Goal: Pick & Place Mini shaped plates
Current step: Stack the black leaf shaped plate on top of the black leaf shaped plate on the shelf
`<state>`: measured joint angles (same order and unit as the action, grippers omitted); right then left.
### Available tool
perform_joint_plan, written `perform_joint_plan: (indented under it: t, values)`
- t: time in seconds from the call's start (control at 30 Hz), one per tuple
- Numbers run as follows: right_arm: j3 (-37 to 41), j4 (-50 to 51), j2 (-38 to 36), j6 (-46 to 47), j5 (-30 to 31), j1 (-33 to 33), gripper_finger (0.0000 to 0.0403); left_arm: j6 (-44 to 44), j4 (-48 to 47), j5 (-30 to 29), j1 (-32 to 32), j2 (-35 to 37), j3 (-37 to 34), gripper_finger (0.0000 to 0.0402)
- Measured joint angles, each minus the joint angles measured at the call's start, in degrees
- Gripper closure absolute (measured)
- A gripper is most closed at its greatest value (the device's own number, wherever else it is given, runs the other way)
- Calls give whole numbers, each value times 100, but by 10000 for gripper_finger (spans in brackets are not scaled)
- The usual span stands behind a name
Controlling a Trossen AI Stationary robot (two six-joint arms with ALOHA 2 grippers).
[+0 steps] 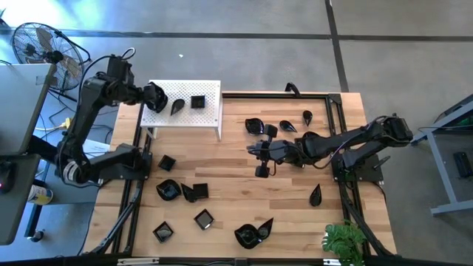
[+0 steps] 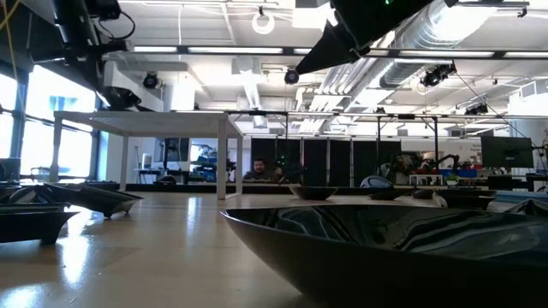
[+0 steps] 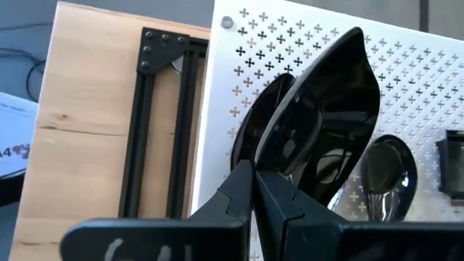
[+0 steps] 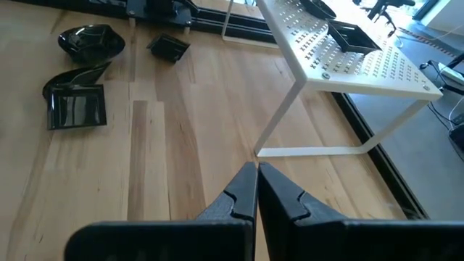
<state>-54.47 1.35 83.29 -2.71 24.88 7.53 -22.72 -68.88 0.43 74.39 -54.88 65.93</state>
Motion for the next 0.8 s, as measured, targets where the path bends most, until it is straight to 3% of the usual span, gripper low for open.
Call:
perform_joint_plan:
  t: [0.5,0.8]
  values:
    - [288,-593,2,-292,-173,0,401,-224,38,59,-15,-12,-25,401]
    - [288,-591,2,-351,-173,0,400,-480,292,55,-15,0,-564,401]
